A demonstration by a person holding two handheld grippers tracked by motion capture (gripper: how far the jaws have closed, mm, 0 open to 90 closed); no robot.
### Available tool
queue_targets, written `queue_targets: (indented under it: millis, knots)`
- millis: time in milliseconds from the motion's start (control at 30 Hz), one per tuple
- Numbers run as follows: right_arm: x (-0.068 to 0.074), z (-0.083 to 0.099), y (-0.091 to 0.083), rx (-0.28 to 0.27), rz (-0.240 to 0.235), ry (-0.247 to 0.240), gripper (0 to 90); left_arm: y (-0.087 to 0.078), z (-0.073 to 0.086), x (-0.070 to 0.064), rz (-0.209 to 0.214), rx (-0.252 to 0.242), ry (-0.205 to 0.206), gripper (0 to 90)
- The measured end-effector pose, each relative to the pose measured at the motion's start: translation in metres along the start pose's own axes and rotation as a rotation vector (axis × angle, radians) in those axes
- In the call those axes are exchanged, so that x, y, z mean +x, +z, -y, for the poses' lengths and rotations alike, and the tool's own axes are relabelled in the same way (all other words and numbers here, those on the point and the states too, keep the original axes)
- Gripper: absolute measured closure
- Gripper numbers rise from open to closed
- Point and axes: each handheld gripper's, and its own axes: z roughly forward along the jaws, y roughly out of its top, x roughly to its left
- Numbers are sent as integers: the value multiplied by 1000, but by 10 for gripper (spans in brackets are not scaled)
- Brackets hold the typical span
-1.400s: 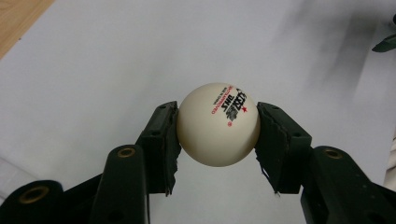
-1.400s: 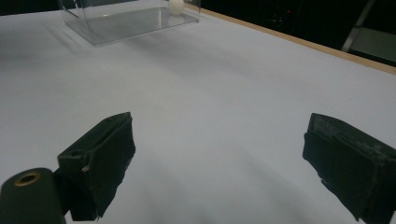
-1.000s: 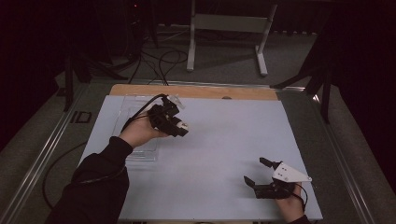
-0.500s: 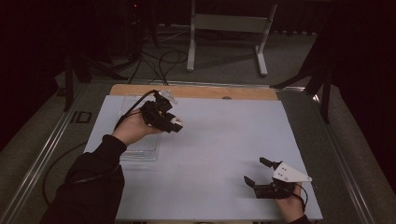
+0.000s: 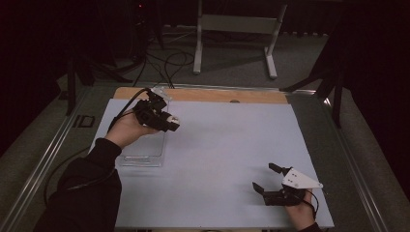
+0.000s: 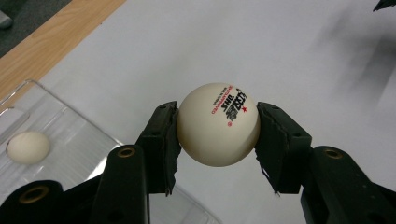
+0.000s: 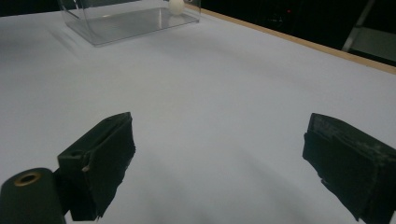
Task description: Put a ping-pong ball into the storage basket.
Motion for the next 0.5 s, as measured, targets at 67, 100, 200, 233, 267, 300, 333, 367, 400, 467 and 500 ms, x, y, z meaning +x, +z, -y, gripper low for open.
queue_targets:
  millis: [67, 100, 200, 233, 267, 300, 333, 367, 400, 467, 500]
  knots:
    - [0, 0, 0, 2, 2, -3, 88, -3, 2, 2, -4, -2, -10, 525]
    - [0, 0, 0, 2, 2, -3, 88, -4, 4, 3, -9, -3, -16, 525]
    - [0, 0, 0, 0, 1, -1, 88, -8, 8, 8, -24, -9, -41, 525]
    - [0, 0, 0, 2, 2, -1, 88, -9, 9, 9, -24, -10, -43, 525]
    - [0, 0, 0, 2, 1, -1, 88, -11, 10, 10, -32, -13, -50, 525]
    - [0, 0, 0, 1, 0, -1, 88, -12, 12, 11, -39, -16, -56, 525]
    - [1, 0, 0, 2, 0, -2, 88, -13, 13, 13, -41, -19, -62, 525]
    - [1, 0, 0, 3, 1, -1, 88, -14, 15, 14, -45, -22, -66, 525]
    - [1, 0, 0, 2, 0, 0, 88, -15, 16, 15, -51, -21, -79, 524]
    - [1, 0, 0, 2, 2, -1, 88, -15, 19, 18, -69, -21, -95, 524]
    - [1, 0, 0, 2, 2, -1, 88, -15, 21, 19, -72, -20, -99, 524]
